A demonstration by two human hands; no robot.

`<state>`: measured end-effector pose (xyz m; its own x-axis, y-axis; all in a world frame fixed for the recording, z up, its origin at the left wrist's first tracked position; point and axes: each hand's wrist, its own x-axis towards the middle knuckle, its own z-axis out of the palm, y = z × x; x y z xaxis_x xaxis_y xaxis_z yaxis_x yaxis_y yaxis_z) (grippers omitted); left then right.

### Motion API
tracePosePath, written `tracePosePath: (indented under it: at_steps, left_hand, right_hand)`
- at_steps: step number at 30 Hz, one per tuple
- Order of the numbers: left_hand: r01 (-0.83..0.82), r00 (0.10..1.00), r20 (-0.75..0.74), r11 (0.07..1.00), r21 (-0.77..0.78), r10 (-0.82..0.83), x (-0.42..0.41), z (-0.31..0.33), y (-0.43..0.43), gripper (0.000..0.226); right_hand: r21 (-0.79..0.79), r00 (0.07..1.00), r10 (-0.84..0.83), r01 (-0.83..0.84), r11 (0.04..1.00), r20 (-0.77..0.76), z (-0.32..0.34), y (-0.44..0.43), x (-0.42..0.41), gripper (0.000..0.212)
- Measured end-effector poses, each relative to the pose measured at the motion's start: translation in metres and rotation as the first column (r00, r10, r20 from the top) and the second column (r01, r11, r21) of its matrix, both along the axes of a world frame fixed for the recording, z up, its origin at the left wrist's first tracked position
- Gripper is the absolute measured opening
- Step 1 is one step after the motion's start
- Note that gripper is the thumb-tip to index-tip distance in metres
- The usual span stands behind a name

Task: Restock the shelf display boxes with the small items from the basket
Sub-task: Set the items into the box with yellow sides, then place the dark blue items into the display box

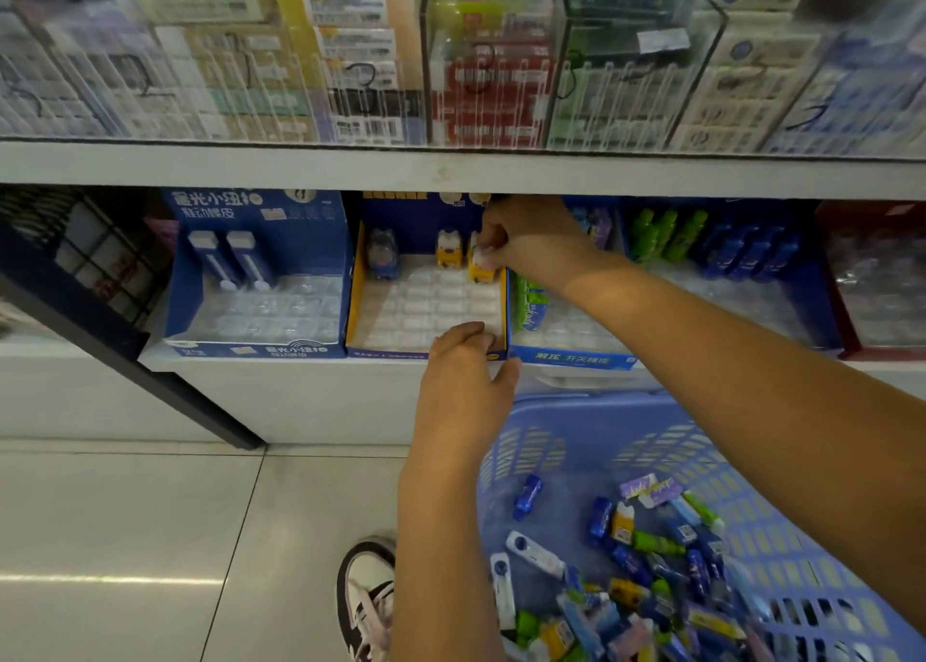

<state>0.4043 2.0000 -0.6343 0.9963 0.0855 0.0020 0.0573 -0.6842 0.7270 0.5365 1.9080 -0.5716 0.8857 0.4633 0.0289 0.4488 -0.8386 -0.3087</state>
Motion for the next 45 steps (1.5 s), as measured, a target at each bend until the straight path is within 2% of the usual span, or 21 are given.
tracePosePath:
  at_steps: [4, 6, 8, 10, 12, 14, 16, 18, 19, 22, 25, 28, 32, 36, 40, 43, 45]
  left_hand:
    - [0.012, 1.0, 0.0, 1.0, -0.012, -0.012, 0.001, -0.001, 0.002, 0.031]
    - [-0.066, 0.994, 0.083, 0.995, -0.08, 0.073, -0.003, 0.005, -0.002, 0.022]
    - [-0.185, 0.942, 0.252, 0.97, -0.158, 0.221, -0.009, 0.016, -0.007, 0.02]
    - [-0.174, 0.924, 0.304, 0.962, -0.212, 0.234, -0.015, 0.025, -0.014, 0.034]
    - [-0.064, 0.967, 0.226, 0.97, -0.236, 0.119, -0.017, 0.029, -0.024, 0.044]
    - [0.034, 0.992, 0.124, 0.981, -0.19, -0.011, -0.02, 0.022, -0.04, 0.047]
    - [0.125, 0.991, -0.027, 0.983, -0.132, -0.129, -0.022, 0.005, -0.059, 0.045]
    - [0.205, 0.95, -0.22, 0.973, -0.101, -0.223, -0.024, -0.025, -0.08, 0.038]
    - [0.246, 0.914, -0.313, 0.966, -0.079, -0.259, -0.026, -0.043, -0.091, 0.035]
    - [0.413, 0.766, -0.548, 0.911, 0.019, -0.336, -0.046, -0.1, -0.112, 0.025]
    - [0.5, 0.632, -0.677, 0.866, -0.016, -0.377, -0.075, -0.148, -0.118, 0.028]
    - [0.52, 0.582, -0.749, 0.853, 0.043, -0.317, -0.085, -0.173, -0.121, 0.028]
    - [0.462, 0.623, -0.743, 0.881, 0.1, -0.242, -0.068, -0.184, -0.128, 0.033]
    - [0.344, 0.697, -0.695, 0.933, 0.106, -0.178, -0.059, -0.194, -0.135, 0.029]
    - [0.23, 0.721, -0.685, 0.969, 0.09, -0.107, -0.054, -0.211, -0.15, 0.027]
    - [0.139, 0.754, -0.654, 0.987, 0.074, -0.057, -0.05, -0.219, -0.162, 0.032]
    - [0.097, 0.78, -0.625, 0.993, 0.064, -0.036, -0.045, -0.223, -0.169, 0.036]
  right_hand:
    - [-0.161, 1.0, 0.001, 0.004, 0.987, 0.028, 0.0, 0.01, 0.003, 0.025]
    - [-0.169, 0.997, 0.02, -0.006, 0.986, 0.081, 0.004, 0.011, -0.003, 0.025]
    - [-0.108, 0.994, 0.022, -0.011, 0.994, 0.102, 0.012, 0.001, -0.02, 0.025]
    - [0.043, 0.993, -0.003, -0.002, 0.999, 0.116, 0.019, -0.024, -0.048, 0.022]
    - [0.206, 0.991, -0.057, 0.031, 0.978, 0.122, 0.017, -0.06, -0.082, 0.022]
    - [0.215, 0.995, -0.094, 0.097, 0.972, -0.023, 0.0, -0.101, -0.115, 0.026]
    - [0.08, 0.947, -0.121, 0.151, 0.985, -0.298, -0.031, -0.137, -0.14, 0.026]
    - [-0.089, 0.814, -0.175, 0.151, 0.984, -0.554, -0.072, -0.162, -0.156, 0.025]
    - [-0.164, 0.762, -0.214, 0.143, 0.976, -0.611, -0.095, -0.17, -0.161, 0.024]
    - [-0.274, 0.711, -0.286, 0.136, 0.952, -0.643, -0.16, -0.183, -0.171, 0.023]
    - [-0.318, 0.715, -0.278, 0.083, 0.945, -0.641, -0.207, -0.188, -0.184, 0.025]
    - [-0.314, 0.748, -0.257, 0.069, 0.947, -0.612, -0.237, -0.19, -0.191, 0.027]
    - [-0.285, 0.722, -0.273, 0.109, 0.952, -0.636, -0.256, -0.188, -0.186, 0.021]
    - [-0.282, 0.725, -0.226, 0.045, 0.958, -0.651, -0.267, -0.187, -0.192, 0.027]
    - [-0.307, 0.719, -0.198, -0.023, 0.952, -0.666, -0.271, -0.187, -0.195, 0.024]
    - [-0.21, 0.702, -0.215, 0.094, 0.973, -0.679, -0.265, -0.196, -0.181, 0.014]
    - [-0.146, 0.639, -0.247, 0.208, 0.967, -0.729, -0.259, -0.209, -0.17, 0.017]
